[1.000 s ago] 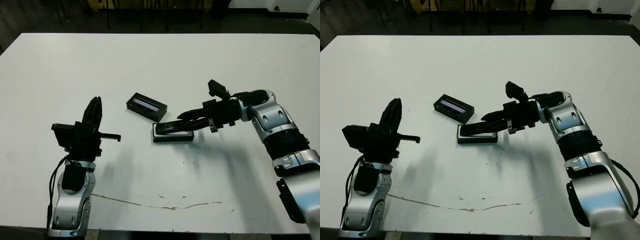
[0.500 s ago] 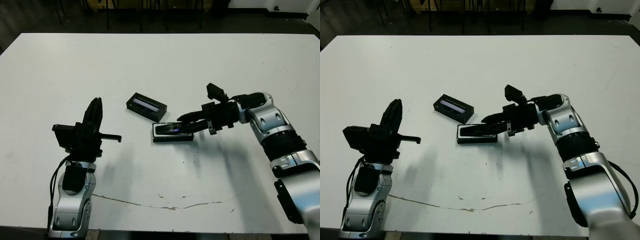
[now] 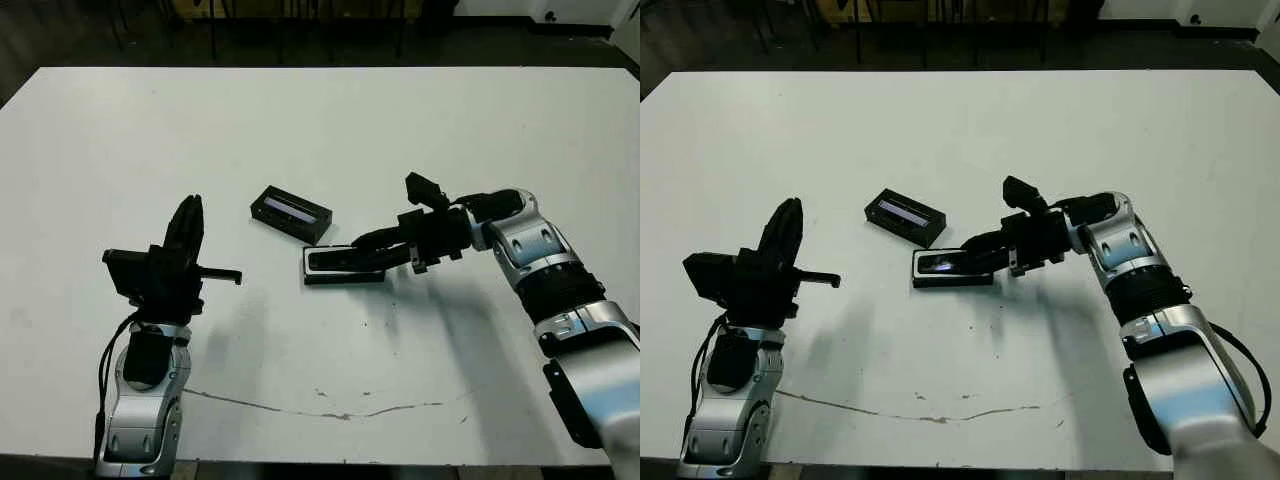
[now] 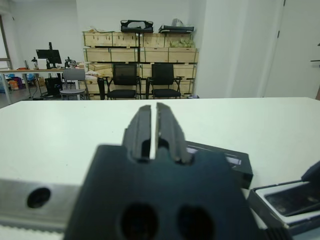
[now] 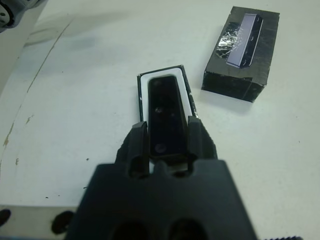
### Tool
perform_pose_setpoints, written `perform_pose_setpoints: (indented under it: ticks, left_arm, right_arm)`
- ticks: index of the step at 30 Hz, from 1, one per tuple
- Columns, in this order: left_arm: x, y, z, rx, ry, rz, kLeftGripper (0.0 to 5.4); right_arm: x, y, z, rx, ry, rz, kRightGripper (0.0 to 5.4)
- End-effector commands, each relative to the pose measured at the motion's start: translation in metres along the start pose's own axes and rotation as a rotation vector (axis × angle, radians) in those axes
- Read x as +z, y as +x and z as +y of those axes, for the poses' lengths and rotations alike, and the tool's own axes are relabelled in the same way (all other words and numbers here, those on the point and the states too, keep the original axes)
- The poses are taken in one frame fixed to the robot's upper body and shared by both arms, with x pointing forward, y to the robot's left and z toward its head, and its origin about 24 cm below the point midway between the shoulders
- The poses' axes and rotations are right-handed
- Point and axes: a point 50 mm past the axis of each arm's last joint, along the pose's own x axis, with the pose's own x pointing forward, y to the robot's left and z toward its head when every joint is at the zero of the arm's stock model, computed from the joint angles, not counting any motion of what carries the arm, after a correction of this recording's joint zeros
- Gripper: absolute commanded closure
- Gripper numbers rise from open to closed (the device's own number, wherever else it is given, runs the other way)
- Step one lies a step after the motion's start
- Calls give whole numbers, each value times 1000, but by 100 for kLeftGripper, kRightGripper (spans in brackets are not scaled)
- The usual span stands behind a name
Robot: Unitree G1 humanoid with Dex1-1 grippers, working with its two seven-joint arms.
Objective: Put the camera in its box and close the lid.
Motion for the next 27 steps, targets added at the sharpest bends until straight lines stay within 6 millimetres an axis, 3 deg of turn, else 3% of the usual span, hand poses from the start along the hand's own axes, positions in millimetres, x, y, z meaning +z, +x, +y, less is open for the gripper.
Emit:
perform_pose_setpoints:
  ticks: [1,4,10,17,27]
  left_arm:
    - [-5,-4,3,6,2,32,540]
    - [-4,-4,3,6,1,31,540]
    - [-5,-3,2,4,1,31,540]
    - [-5,-4,2,5,7,38,540]
    - [-6,-4,3,2,13,33,540]
  right_arm:
    - [-6,14,7,30,-14,30,484]
    - [-4,10,7,46,-8,38,447]
    - [10,-6,5,1,-173,-2,344]
    - [29,-34,3,-126,-199,-32,222]
    - [41,-56,8,-279,-133,-247,47]
